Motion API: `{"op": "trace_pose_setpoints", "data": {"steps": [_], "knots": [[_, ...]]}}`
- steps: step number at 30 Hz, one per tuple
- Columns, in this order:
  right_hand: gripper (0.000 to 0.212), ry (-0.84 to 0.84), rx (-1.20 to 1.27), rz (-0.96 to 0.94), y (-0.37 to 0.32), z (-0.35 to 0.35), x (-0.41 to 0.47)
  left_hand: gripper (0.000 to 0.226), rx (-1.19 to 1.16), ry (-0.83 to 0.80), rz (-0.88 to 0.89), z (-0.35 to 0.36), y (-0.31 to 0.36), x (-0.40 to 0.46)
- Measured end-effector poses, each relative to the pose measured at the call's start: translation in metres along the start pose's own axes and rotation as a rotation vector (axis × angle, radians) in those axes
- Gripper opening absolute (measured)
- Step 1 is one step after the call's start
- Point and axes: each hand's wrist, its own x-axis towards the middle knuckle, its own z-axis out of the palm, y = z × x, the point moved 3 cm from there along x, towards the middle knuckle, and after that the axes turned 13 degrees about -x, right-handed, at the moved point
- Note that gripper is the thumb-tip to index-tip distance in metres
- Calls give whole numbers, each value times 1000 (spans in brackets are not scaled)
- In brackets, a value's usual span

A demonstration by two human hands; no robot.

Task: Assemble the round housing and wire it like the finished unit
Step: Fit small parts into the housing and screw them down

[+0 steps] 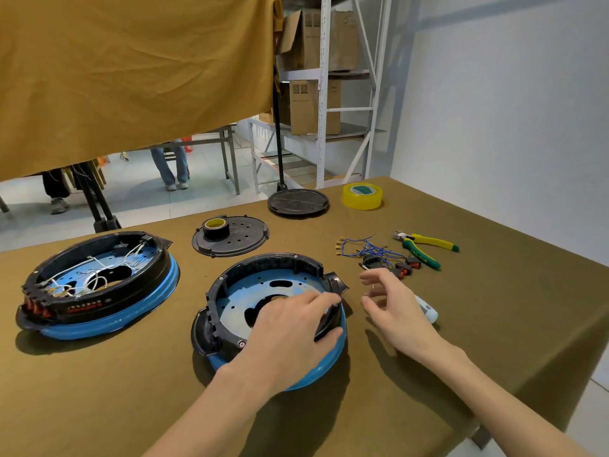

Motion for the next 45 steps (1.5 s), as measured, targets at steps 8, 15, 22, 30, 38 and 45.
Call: {"op": "trace_pose_setpoints", "data": {"steps": [8, 15, 22, 30, 38, 45], "knots": [[24, -116, -678, 138, 20, 1, 27, 30, 68, 84, -1, 5, 4, 0], [19, -160, -913, 207, 4, 21, 59, 27, 77, 113, -74, 8, 2, -6], [29, -260, -843, 290, 1, 20, 60, 22, 88, 196, -80, 2, -16, -14], [8, -270, -231, 223, -5, 17, 29, 25, -62, 324, -45, -14, -19, -13], [6, 436, 220, -24, -68, -34, 38, 13, -1061, 538, -412, -104, -14, 18], [8, 361, 169, -36, -65, -38, 44, 29, -1872, 315, -1068, -58, -48, -9]]}}
